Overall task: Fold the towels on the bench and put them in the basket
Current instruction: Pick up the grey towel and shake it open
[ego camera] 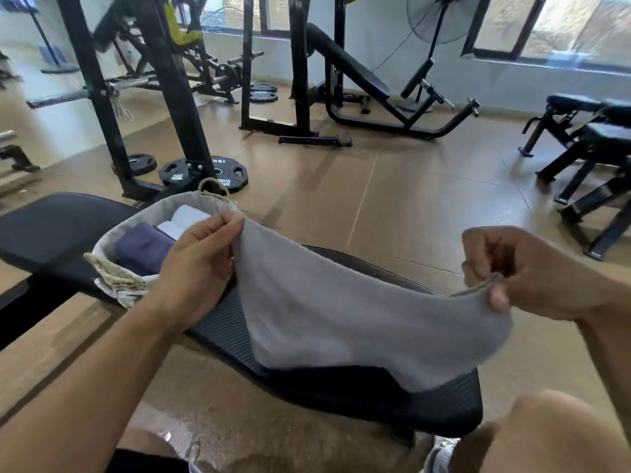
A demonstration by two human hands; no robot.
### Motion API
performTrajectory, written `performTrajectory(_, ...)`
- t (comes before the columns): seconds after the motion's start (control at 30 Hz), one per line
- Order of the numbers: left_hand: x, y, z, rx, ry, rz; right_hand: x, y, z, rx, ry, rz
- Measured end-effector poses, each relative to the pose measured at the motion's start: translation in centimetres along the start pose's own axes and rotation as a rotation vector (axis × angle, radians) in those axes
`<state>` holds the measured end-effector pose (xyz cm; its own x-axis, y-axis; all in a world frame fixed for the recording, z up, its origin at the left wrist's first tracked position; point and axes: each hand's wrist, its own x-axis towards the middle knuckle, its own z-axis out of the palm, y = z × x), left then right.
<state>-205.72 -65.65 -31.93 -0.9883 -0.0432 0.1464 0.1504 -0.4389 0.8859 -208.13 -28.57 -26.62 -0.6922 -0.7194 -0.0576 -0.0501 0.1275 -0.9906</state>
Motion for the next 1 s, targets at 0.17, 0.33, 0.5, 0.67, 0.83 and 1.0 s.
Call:
performTrajectory(0.17, 0.0, -0.7, -1.1, 0.533, 0.153, -0.004, -0.8, -2.1, 0.2, -0.480, 0.183, 0.174)
performTrajectory(0.33, -0.8, -1.5, -2.7, 0.545, -0.035, -0.165, -0.5, 0.3, 0.1, -0.546, 0.261, 0.260)
performTrajectory(0.5, 0.7, -1.7, -4.9, 0.600, -0.136, -0.251, 0.4, 2.3, -1.0, -0.426, 0.259, 0.274)
performTrajectory(0.67, 4.1, -3.6, -3.7, 0.799, -0.138, -0.280, 3.5, 4.3, -3.8, -0.577, 0.330, 0.451)
performTrajectory(0.83, 10.0, -3.1, -1.5, 0.960, -0.007, -0.098, 7.9, 3.6, -6.3, -0.447, 0.695, 0.239)
performTrajectory(1.0, 13.4, 1.4, 2.8, 0.621, 0.114, 0.207, 8.7, 0.1, -7.1, -0.225, 1.021, -0.229)
